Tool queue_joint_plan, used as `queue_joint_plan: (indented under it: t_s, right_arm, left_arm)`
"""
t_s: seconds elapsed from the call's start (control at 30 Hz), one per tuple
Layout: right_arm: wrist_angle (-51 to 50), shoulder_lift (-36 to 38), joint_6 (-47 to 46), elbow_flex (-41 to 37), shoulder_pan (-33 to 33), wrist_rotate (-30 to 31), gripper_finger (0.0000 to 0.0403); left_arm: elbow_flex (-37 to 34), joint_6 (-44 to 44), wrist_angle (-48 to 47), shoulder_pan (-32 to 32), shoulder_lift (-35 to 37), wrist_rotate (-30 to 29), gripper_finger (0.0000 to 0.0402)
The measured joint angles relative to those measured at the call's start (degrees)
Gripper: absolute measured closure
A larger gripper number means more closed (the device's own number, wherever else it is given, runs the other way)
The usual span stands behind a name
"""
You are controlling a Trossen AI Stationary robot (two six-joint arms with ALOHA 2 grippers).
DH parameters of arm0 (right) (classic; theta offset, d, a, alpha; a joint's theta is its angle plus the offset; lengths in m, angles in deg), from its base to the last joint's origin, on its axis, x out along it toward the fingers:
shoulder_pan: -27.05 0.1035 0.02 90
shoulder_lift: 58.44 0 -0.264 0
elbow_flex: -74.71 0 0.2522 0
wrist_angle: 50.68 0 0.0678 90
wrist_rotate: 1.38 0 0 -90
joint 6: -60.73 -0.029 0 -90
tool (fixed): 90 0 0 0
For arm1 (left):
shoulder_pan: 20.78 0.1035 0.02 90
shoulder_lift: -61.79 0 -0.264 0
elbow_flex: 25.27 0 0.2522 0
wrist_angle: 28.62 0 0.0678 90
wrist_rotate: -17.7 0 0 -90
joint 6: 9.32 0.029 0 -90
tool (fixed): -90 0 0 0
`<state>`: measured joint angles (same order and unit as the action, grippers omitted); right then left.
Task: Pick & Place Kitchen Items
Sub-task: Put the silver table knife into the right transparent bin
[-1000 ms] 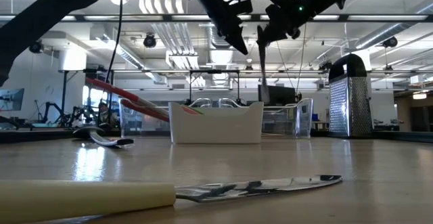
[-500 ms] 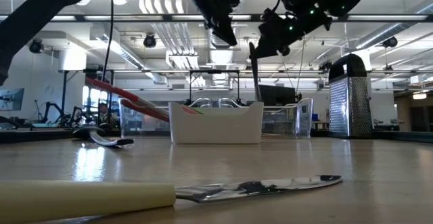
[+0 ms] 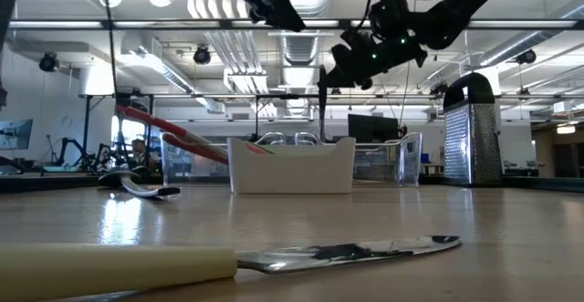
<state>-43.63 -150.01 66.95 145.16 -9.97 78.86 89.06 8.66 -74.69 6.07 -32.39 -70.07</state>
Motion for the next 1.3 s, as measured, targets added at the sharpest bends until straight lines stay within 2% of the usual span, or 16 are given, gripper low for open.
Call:
queue_joint_plan:
  t_s: [0.23,0.4,0.9,1.13,1.3]
  right_arm:
    - [4.9,-4.5,-0.9,1.1,-1.8,0.0,0.0396]
    - [3.7,-7.6,-1.8,3.6,-2.6,-1.0,0.0396]
    - [-13.6,-4.5,0.9,4.8,-3.0,-0.8,0.0395]
    - [-30.2,-0.9,4.2,4.6,-3.1,3.9,0.0395]
    - [-38.6,0.7,4.5,4.6,-4.0,4.0,0.0395]
  left_arm:
    - [-18.0,-2.7,17.3,-0.1,11.1,-0.1,0.0264]
    - [-23.9,-4.4,22.5,-0.1,15.5,-0.1,0.0264]
    - [-25.0,-4.5,22.0,-0.1,16.5,-0.1,0.0264]
    - [-24.9,-4.5,22.0,-0.1,16.5,-0.1,0.0264]
    - [-24.9,-4.6,22.0,-0.1,16.5,-0.1,0.0264]
